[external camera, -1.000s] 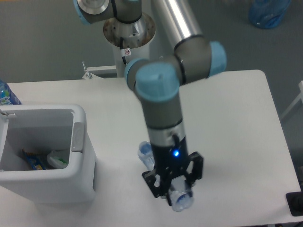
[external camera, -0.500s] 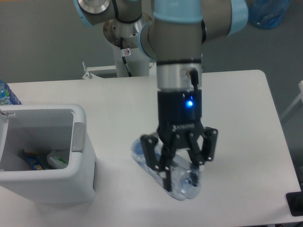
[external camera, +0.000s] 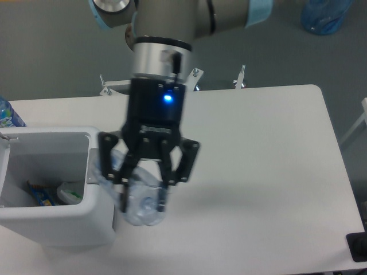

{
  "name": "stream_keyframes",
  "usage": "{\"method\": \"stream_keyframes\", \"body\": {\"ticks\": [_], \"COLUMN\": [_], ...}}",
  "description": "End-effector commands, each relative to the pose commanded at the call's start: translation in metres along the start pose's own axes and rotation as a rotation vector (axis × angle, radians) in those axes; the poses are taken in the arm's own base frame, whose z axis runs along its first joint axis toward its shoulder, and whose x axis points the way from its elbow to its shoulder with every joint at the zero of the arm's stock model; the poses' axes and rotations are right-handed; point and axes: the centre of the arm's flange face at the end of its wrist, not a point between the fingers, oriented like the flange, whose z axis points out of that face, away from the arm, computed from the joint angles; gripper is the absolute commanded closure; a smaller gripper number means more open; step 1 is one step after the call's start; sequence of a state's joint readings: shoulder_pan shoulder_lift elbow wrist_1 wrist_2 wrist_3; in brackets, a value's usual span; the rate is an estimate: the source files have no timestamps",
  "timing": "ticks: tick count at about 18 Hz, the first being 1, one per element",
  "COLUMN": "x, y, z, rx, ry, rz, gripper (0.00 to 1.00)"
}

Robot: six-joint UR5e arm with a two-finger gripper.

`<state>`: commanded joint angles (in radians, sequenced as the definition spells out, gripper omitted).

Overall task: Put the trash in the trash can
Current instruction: 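Lift the bottle and carry it over the white bin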

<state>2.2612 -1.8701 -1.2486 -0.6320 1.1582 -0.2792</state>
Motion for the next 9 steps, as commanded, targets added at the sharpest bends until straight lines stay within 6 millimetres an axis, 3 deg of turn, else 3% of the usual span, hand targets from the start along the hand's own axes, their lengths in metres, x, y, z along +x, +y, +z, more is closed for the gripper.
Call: {"method": "stream_keyframes", "body": {"ticks": [5,9], "x": [0.050,0.055], "y": [0.039,0.049], "z": [0.017,0.028], "rx": [-0.071,-0.094], "ry": [0.067,0.076], "rz": [0.044,0.053], "gripper": [0.51,0.51]}}
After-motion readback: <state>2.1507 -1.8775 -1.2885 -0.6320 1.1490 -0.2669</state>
